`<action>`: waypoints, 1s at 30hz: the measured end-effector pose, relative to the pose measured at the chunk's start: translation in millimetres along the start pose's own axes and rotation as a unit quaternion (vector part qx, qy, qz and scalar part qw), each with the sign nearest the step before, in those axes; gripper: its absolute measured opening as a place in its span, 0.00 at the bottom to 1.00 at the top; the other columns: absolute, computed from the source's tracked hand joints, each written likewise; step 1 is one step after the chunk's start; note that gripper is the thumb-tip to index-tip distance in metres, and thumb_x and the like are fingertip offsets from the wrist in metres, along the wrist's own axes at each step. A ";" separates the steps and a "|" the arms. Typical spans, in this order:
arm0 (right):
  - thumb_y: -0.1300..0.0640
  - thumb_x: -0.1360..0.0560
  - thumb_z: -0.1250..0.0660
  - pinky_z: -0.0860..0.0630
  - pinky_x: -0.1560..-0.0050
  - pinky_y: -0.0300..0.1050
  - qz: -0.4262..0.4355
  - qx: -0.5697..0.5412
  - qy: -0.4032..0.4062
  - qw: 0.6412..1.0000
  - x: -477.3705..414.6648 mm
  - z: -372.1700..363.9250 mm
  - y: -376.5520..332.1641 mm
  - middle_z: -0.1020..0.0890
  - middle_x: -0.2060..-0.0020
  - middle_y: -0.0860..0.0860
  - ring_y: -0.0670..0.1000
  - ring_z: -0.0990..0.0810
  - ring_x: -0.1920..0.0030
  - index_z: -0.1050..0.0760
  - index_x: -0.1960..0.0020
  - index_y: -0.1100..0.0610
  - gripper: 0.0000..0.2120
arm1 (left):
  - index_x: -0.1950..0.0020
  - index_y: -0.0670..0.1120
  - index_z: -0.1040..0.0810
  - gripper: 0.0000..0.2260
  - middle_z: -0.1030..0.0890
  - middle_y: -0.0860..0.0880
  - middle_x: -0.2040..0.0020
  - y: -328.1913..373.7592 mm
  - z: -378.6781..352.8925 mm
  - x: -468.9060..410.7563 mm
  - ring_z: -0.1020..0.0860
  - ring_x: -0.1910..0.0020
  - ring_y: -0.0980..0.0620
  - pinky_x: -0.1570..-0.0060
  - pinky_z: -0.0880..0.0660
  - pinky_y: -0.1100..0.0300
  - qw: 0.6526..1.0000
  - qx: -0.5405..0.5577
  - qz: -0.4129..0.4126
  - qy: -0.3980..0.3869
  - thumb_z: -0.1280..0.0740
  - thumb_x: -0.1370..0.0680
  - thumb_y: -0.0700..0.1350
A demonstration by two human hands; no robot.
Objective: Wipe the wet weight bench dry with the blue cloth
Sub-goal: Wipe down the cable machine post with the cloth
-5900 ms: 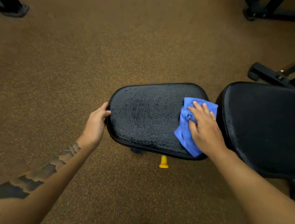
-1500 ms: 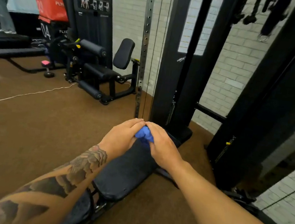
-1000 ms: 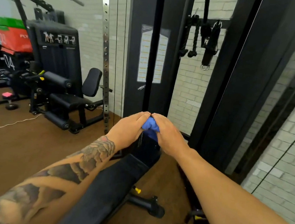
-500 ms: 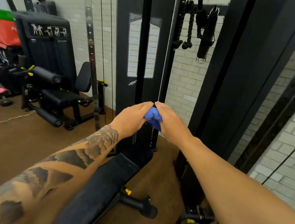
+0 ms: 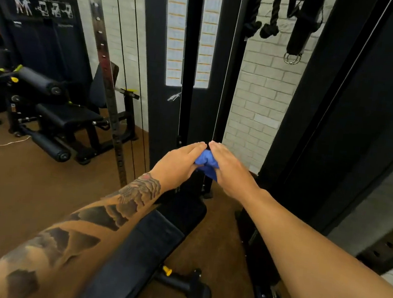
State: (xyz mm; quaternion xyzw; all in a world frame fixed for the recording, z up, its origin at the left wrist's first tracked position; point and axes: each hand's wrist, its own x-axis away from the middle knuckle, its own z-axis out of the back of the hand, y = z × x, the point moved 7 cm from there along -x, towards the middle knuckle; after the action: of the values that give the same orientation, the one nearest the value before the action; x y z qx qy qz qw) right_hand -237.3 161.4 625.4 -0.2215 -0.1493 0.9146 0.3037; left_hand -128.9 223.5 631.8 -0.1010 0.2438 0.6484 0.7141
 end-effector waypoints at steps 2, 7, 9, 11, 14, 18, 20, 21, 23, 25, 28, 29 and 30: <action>0.62 0.21 0.38 0.49 0.25 0.45 0.008 0.002 -0.010 1.000 -23.0 -16.7 16.3 0.42 0.24 0.53 0.51 0.44 0.24 0.48 0.23 0.55 0.31 | 0.28 0.38 0.33 0.24 0.26 0.38 0.32 -22.0 -19.8 -14.1 0.26 0.34 0.39 0.34 0.36 0.55 1.000 0.001 0.008 -0.001 0.32 0.22 0.40; 0.64 0.22 0.38 0.46 0.25 0.50 0.022 -0.003 -0.045 0.999 -77.0 -65.6 61.9 0.41 0.24 0.54 0.51 0.45 0.24 0.47 0.23 0.57 0.31 | 0.28 0.38 0.32 0.23 0.26 0.38 0.32 -74.6 -78.2 -45.1 0.26 0.34 0.40 0.36 0.39 0.59 0.999 -0.001 0.035 -0.013 0.32 0.22 0.40; 0.65 0.22 0.38 0.46 0.24 0.50 0.031 -0.008 -0.058 0.998 -96.1 -87.1 82.2 0.41 0.24 0.55 0.51 0.45 0.24 0.47 0.23 0.58 0.31 | 0.30 0.37 0.30 0.23 0.25 0.37 0.34 -93.2 -106.0 -54.1 0.24 0.36 0.39 0.37 0.35 0.56 0.999 -0.002 0.046 -0.025 0.30 0.24 0.39; 0.65 0.23 0.37 0.47 0.24 0.48 0.042 -0.008 -0.069 0.997 -114.0 -109.3 105.2 0.41 0.25 0.55 0.51 0.45 0.24 0.46 0.24 0.58 0.31 | 0.32 0.36 0.28 0.23 0.23 0.36 0.36 -112.1 -136.1 -62.5 0.22 0.39 0.38 0.38 0.32 0.53 0.998 -0.008 0.057 -0.028 0.28 0.26 0.38; 0.66 0.23 0.37 0.51 0.26 0.41 0.077 -0.018 -0.086 0.993 -137.6 -144.6 139.6 0.40 0.25 0.55 0.51 0.44 0.24 0.46 0.24 0.59 0.31 | 0.30 0.37 0.29 0.23 0.24 0.38 0.35 -139.3 -181.5 -70.9 0.23 0.37 0.39 0.37 0.28 0.50 0.996 -0.008 0.089 -0.028 0.29 0.25 0.39; 0.66 0.23 0.36 0.53 0.29 0.37 0.116 -0.028 -0.113 0.986 -161.4 -200.3 184.8 0.38 0.25 0.55 0.51 0.43 0.25 0.44 0.24 0.59 0.30 | 0.29 0.39 0.31 0.25 0.25 0.39 0.33 -172.7 -248.6 -71.7 0.25 0.35 0.41 0.36 0.27 0.50 0.990 -0.009 0.137 -0.038 0.29 0.25 0.40; 0.66 0.24 0.35 0.52 0.28 0.38 0.126 -0.039 -0.128 0.983 -168.6 -230.5 206.3 0.37 0.26 0.55 0.52 0.42 0.25 0.43 0.25 0.60 0.30 | 0.29 0.39 0.31 0.25 0.25 0.39 0.33 -188.9 -283.4 -67.8 0.25 0.35 0.41 0.36 0.26 0.49 0.986 -0.004 0.164 -0.041 0.29 0.24 0.41; 0.66 0.24 0.35 0.51 0.28 0.39 0.125 -0.043 -0.139 0.981 -170.9 -246.8 217.5 0.37 0.26 0.55 0.51 0.42 0.25 0.43 0.25 0.60 0.30 | 0.29 0.39 0.31 0.24 0.25 0.40 0.33 -195.9 -301.1 -64.8 0.25 0.35 0.41 0.36 0.26 0.49 0.983 -0.003 0.175 -0.047 0.30 0.24 0.41; 0.67 0.24 0.35 0.49 0.26 0.42 0.120 -0.046 -0.164 0.978 -174.2 -280.8 240.3 0.37 0.26 0.55 0.51 0.42 0.25 0.43 0.25 0.59 0.31 | 0.28 0.40 0.31 0.24 0.26 0.40 0.32 -208.4 -336.5 -58.3 0.25 0.35 0.41 0.36 0.26 0.50 0.980 -0.003 0.188 -0.061 0.30 0.24 0.40; 0.66 0.25 0.35 0.48 0.25 0.44 0.117 -0.044 -0.181 0.975 -176.8 -314.7 262.2 0.38 0.26 0.54 0.51 0.43 0.25 0.44 0.25 0.58 0.32 | 0.28 0.40 0.32 0.25 0.26 0.40 0.31 -220.8 -372.0 -51.5 0.26 0.34 0.42 0.36 0.28 0.51 0.978 -0.004 0.198 -0.071 0.30 0.24 0.40; 0.66 0.25 0.35 0.47 0.25 0.46 0.112 -0.046 -0.194 0.974 -178.1 -363.8 293.9 0.39 0.25 0.52 0.49 0.45 0.24 0.45 0.24 0.56 0.33 | 0.28 0.41 0.31 0.25 0.26 0.41 0.32 -241.2 -425.4 -41.7 0.25 0.34 0.43 0.36 0.29 0.54 0.977 -0.002 0.201 -0.078 0.30 0.24 0.40; 0.66 0.24 0.35 0.46 0.24 0.47 0.109 -0.047 -0.194 0.974 -178.0 -380.1 305.0 0.40 0.25 0.51 0.48 0.45 0.24 0.46 0.24 0.56 0.33 | 0.28 0.42 0.31 0.25 0.26 0.41 0.32 -249.0 -444.4 -37.9 0.26 0.34 0.43 0.36 0.29 0.54 0.976 -0.002 0.201 -0.082 0.30 0.24 0.40; 0.66 0.24 0.35 0.46 0.24 0.48 0.107 -0.048 -0.194 0.974 -177.8 -396.3 315.8 0.40 0.25 0.51 0.47 0.46 0.24 0.46 0.24 0.55 0.33 | 0.28 0.42 0.31 0.25 0.26 0.42 0.31 -256.7 -463.4 -34.1 0.26 0.34 0.44 0.36 0.29 0.54 0.976 -0.003 0.202 -0.086 0.30 0.24 0.40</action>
State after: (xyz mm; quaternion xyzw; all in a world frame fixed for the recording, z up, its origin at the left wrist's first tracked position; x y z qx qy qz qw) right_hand -67.8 -137.7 212.9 -0.0687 -0.2243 0.9592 0.1580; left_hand 19.4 -55.3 205.2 0.0048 0.1948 0.7864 0.5862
